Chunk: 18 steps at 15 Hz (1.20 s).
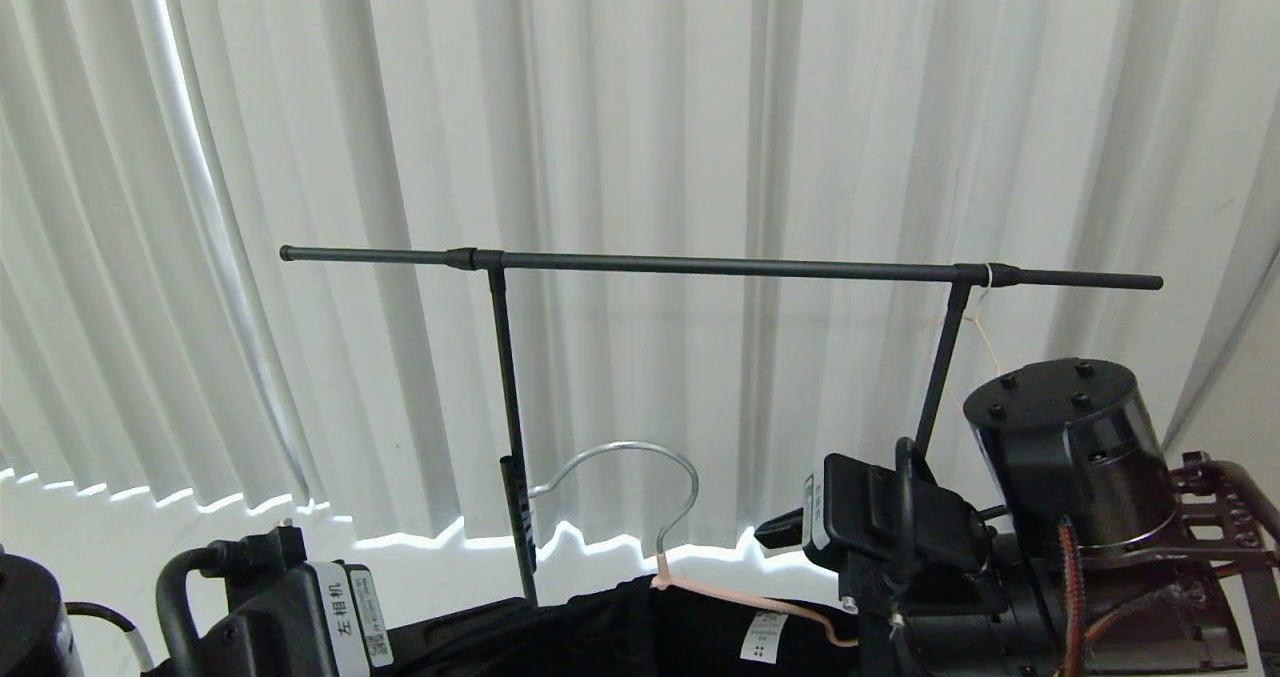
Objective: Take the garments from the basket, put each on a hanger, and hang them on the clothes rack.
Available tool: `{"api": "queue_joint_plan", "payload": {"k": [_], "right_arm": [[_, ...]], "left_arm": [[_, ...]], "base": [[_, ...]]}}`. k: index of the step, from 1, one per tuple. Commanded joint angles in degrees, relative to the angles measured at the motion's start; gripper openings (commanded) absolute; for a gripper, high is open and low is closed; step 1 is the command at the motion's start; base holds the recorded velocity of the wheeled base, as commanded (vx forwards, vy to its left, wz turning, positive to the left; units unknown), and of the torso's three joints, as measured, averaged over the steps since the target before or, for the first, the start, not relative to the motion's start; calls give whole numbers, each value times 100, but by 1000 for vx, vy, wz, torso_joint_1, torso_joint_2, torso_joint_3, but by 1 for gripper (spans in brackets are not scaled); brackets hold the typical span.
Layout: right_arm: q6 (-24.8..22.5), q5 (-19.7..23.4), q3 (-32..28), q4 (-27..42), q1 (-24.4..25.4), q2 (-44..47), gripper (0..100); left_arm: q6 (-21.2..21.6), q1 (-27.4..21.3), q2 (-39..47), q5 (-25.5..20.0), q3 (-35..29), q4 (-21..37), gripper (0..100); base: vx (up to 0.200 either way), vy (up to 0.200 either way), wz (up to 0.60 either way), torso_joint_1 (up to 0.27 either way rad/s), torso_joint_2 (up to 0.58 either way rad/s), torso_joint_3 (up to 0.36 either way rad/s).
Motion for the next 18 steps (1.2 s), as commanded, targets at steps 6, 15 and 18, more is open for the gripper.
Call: {"api": "queue_joint_plan", "payload": {"k": [6, 15, 18], "right_arm": [[-27, -10, 4, 3, 2, 91, 0], [-71, -177, -5, -14, 11, 74, 0], [-177, -177, 4, -58, 2, -41, 0]], "left_arm": [[6, -15, 20, 1, -69, -1, 0], [6, -94, 29, 1, -95, -1, 0], [-21, -85, 64, 19, -86, -1, 100]], "base": [[0, 0, 0, 0, 0, 0], [0, 0, 0, 0, 0, 0], [0, 0, 0, 0, 0, 0]]}}
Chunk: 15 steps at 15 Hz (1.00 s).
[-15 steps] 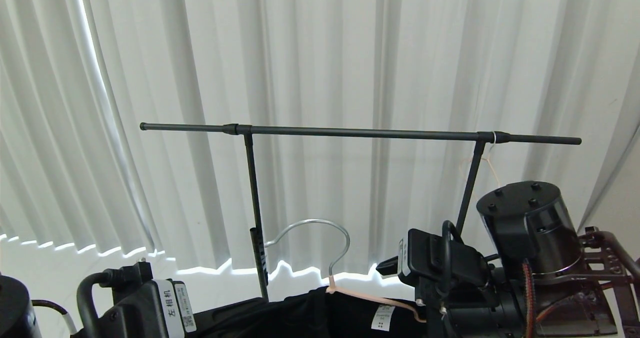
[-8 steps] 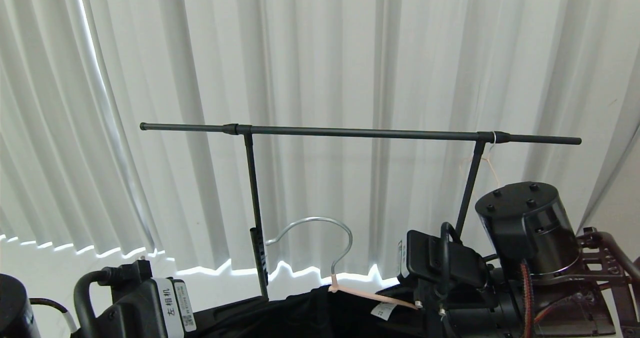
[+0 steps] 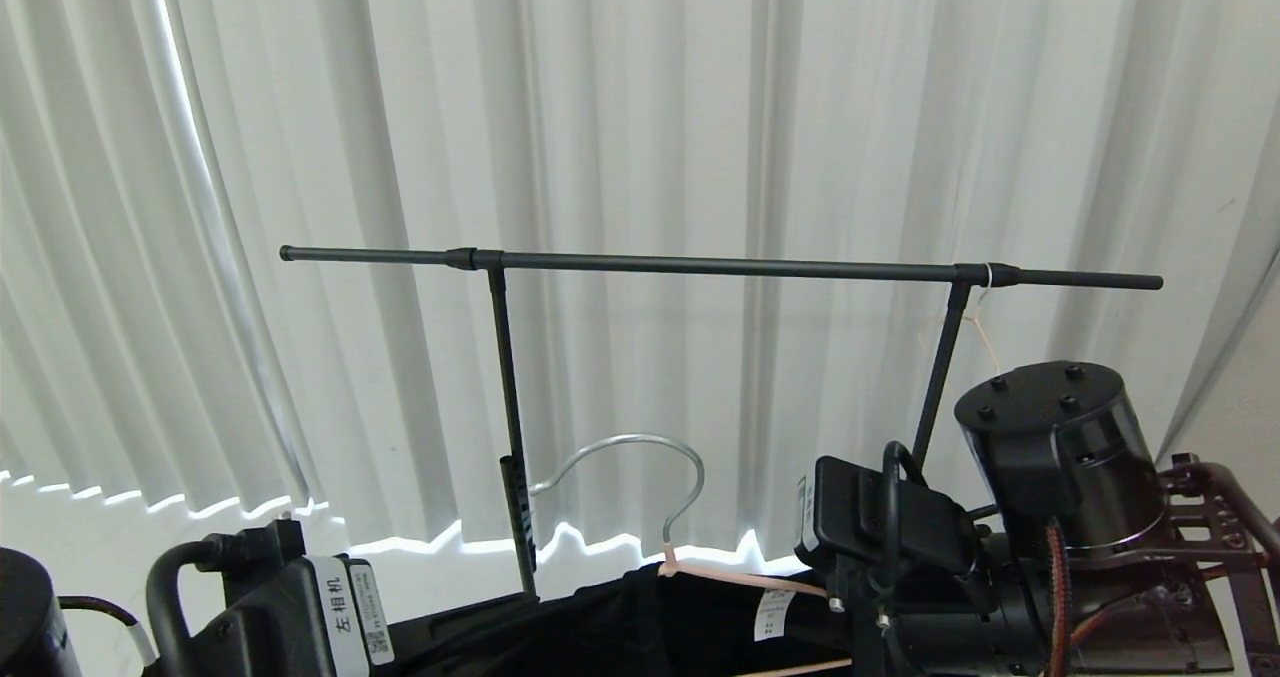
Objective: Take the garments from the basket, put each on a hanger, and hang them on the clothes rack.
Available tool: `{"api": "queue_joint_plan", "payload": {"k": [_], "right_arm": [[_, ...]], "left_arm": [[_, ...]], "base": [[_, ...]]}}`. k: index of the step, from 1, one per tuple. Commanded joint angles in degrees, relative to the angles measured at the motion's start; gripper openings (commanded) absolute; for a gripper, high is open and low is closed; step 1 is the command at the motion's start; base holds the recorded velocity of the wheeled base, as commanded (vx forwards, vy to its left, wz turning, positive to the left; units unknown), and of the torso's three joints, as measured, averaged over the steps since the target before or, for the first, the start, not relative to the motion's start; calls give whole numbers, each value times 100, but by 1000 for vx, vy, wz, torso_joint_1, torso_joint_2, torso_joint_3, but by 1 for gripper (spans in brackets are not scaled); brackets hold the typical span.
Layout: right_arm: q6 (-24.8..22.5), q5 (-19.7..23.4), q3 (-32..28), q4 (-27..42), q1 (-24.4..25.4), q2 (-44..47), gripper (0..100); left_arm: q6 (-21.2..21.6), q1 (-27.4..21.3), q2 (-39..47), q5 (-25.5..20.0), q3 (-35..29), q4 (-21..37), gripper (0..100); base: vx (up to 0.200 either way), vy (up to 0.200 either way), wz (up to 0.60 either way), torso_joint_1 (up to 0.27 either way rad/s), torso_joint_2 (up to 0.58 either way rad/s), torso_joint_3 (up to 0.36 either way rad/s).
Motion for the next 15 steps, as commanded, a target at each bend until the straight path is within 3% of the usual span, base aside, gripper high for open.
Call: {"api": "queue_joint_plan", "payload": {"k": [1, 8, 12, 15], "right_arm": [[-146, 0, 16, -17, -20, -155, 0], [-304, 8, 86, 53, -890, -726, 0], [-304, 8, 429, 53, -1347, -928, 0], [-295, 8, 482, 62, -1426, -1139, 0]], "left_arm": [[-23, 23, 83, 38, 28, 8, 100], [-41, 84, -49, 82, 37, 8, 100], [-41, 146, -224, 82, 142, -1, 100], [-67, 972, -198, 82, 564, 8, 100]], "base": [[0, 0, 0, 0, 0, 0], [0, 0, 0, 0, 0, 0], [0, 0, 0, 0, 0, 0], [0, 0, 0, 0, 0, 0]]}}
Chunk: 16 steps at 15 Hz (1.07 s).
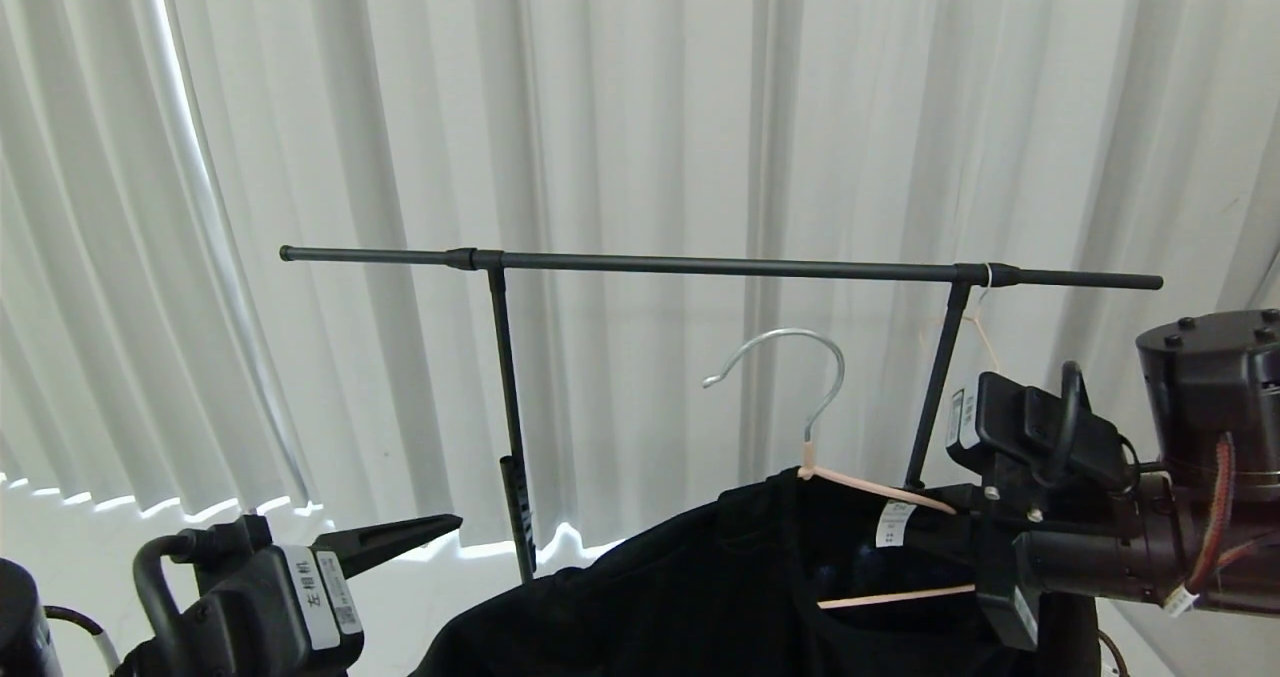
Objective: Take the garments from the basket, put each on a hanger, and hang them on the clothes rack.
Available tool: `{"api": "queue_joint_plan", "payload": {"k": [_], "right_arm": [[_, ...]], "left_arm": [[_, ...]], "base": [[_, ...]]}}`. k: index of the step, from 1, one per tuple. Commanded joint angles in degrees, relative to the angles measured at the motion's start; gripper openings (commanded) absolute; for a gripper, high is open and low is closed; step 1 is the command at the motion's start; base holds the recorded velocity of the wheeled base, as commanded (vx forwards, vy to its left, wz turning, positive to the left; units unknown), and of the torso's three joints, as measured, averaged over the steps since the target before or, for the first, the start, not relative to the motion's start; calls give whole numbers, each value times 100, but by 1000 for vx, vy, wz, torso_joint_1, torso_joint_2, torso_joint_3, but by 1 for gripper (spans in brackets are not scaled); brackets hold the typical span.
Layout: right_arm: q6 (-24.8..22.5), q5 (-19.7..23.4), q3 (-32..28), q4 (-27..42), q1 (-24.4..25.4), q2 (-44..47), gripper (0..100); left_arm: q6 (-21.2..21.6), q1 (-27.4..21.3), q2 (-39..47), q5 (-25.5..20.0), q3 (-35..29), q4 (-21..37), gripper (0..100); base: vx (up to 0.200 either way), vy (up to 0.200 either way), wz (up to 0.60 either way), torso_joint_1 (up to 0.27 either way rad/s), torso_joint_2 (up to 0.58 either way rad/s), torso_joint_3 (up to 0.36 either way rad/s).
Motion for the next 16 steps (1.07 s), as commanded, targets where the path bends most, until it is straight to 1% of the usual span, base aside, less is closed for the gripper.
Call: {"api": "queue_joint_plan", "payload": {"k": [1, 3, 4, 5, 8, 11, 13, 16], "right_arm": [[4, 4, 27, 1, -56, -184, 0], [4, 4, 62, 1, -117, -202, 0], [4, 4, 71, -8, -117, -202, 0], [4, 4, 71, -8, -117, -202, 0], [-5, 12, 80, -16, -73, -211, 0], [-5, 21, 124, -16, 41, -290, 0], [-5, 12, 124, -16, 50, -325, 0], [-5, 12, 133, -16, 50, -413, 0]], "left_arm": [[-42, 652, 32, -2, 394, 2, 100], [-42, 1003, 14, -37, 895, 2, 100], [-69, 1047, -12, -37, 1098, 2, 100], [-130, 1047, -12, -37, 1133, 2, 100], [-297, 1038, 146, -46, 922, 2, 100], [-306, 1021, 260, -116, 728, 2, 100], [-297, 1021, 269, -327, 702, 2, 100], [-306, 1021, 260, -371, 728, 2, 100]], "base": [[0, 0, 0, 0, 0, 0], [0, 0, 0, 0, 0, 0], [0, 0, 0, 0, 0, 0], [0, 0, 0, 0, 0, 0], [0, 0, 0, 0, 0, 0], [0, 0, 0, 0, 0, 0], [0, 0, 0, 0, 0, 0], [0, 0, 0, 0, 0, 0]]}}
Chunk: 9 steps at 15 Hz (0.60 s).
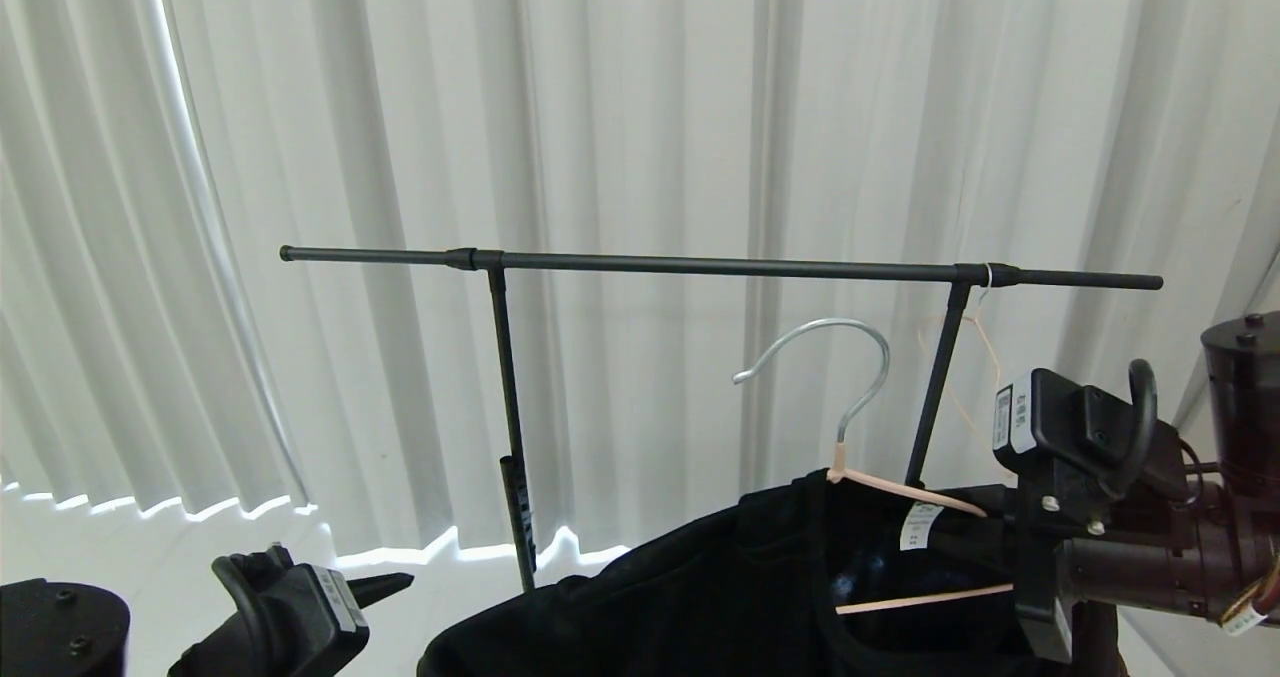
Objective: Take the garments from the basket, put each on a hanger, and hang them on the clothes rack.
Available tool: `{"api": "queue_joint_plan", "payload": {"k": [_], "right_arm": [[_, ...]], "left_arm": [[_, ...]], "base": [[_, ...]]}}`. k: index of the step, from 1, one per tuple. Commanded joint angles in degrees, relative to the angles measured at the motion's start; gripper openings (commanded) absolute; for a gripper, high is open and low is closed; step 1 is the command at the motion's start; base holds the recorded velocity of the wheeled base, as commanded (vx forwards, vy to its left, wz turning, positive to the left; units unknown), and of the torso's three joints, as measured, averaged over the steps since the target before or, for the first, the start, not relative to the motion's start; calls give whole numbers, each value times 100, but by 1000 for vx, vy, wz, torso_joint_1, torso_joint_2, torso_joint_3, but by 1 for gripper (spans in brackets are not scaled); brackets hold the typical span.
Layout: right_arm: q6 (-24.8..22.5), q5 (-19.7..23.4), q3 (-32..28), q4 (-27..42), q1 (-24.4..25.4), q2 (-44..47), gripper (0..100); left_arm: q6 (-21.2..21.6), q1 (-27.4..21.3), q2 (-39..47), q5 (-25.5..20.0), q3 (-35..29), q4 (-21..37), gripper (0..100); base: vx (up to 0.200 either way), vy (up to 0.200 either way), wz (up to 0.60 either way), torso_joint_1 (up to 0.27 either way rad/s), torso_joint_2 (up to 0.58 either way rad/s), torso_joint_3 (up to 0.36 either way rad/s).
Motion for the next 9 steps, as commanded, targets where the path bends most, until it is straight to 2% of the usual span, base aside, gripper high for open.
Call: {"api": "queue_joint_plan", "payload": {"k": [1, 5, 8, 9], "right_arm": [[-1, 1, 31, -2, 4, -55, 0], [16, -7, 75, 7, -40, -169, 0], [16, -43, 145, 7, -286, -248, 0], [25, -43, 145, 7, -471, -248, 0]], "left_arm": [[-1, 3, 18, 0, 7, -3, 0], [-1, 223, 27, 36, 51, -3, 0], [43, 908, 18, 44, 121, -3, 0], [51, 1295, 9, 44, 139, -3, 0]], "base": [[0, 0, 0, 0, 0, 0], [0, 0, 0, 0, 0, 0], [0, 0, 0, 0, 0, 0], [0, 0, 0, 0, 0, 0]]}}
